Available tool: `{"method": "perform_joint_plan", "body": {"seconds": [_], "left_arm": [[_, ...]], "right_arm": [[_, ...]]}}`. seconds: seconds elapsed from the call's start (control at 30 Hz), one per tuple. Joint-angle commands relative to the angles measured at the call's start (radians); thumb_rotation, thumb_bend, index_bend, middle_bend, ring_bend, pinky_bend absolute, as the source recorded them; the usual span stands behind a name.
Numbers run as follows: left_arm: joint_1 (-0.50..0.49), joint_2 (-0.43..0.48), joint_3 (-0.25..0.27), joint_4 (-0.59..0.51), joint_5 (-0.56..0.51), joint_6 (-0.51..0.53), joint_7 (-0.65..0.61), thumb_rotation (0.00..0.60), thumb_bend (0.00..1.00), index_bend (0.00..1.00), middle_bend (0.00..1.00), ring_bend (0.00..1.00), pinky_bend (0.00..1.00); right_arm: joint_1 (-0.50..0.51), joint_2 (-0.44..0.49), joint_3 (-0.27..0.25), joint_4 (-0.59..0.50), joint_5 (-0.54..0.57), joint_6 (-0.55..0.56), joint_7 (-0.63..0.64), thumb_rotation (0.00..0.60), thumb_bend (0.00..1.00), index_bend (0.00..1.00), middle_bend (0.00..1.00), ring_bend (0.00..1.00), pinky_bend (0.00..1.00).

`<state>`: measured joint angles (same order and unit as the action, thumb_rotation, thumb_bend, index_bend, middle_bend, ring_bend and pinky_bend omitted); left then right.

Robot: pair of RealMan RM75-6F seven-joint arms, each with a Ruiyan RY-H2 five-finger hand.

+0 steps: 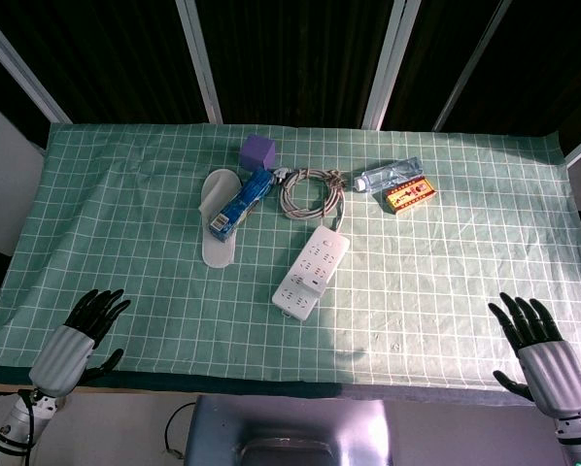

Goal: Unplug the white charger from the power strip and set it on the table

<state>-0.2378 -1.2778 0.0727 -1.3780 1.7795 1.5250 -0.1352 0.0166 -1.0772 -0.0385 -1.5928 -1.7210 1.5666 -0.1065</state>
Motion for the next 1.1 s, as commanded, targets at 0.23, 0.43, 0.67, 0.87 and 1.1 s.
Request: {"method": "perform_joint_plan", "body": {"seconds": [0.23,0.43,0.67,0.87,1.1], "left_arm": [[-0.009,-0.011,0.012,0.006,0.019,-0.013,0.013,0.6,0.39,0.0,0.01,0.0,0.06],[-0.055,-0.061,0.051,0.04,0.093,-0.052,-0.062,0.6,0.43,0.0,0.05,0.0,0.08],[-0.163,-0.155,0.043,0.024,0.136,-0.194,-0.013,0.6,0.53,0.0,0.07,0.01,0.09],[-0.269,-0.264,-0.025,-0.017,0.064,-0.385,0.082,0.6,0.66,0.0,0.07,0.01,0.09],[-0.346,-0.411,-0.113,0.025,-0.04,-0.49,0.172,0.6,0.7,0.0,0.06,0.0,0.08]], "right_arm": [[0.011,-0.013,-0.001,0.005,-0.005,-0.019,-0.015,0.6,0.13,0.0,0.0,0.0,0.0],[0.056,-0.057,0.006,0.045,-0.036,-0.063,-0.03,0.6,0.13,0.0,0.0,0.0,0.0],[0.166,-0.134,0.031,0.083,-0.057,-0.195,-0.073,0.6,0.13,0.0,0.0,0.0,0.0],[0.288,-0.206,0.065,0.092,-0.049,-0.35,-0.13,0.6,0.13,0.0,0.0,0.0,0.0],[0.398,-0.294,0.119,0.103,0.028,-0.495,-0.203,0.6,0.13,0.0,0.0,0.0,0.0]]}}
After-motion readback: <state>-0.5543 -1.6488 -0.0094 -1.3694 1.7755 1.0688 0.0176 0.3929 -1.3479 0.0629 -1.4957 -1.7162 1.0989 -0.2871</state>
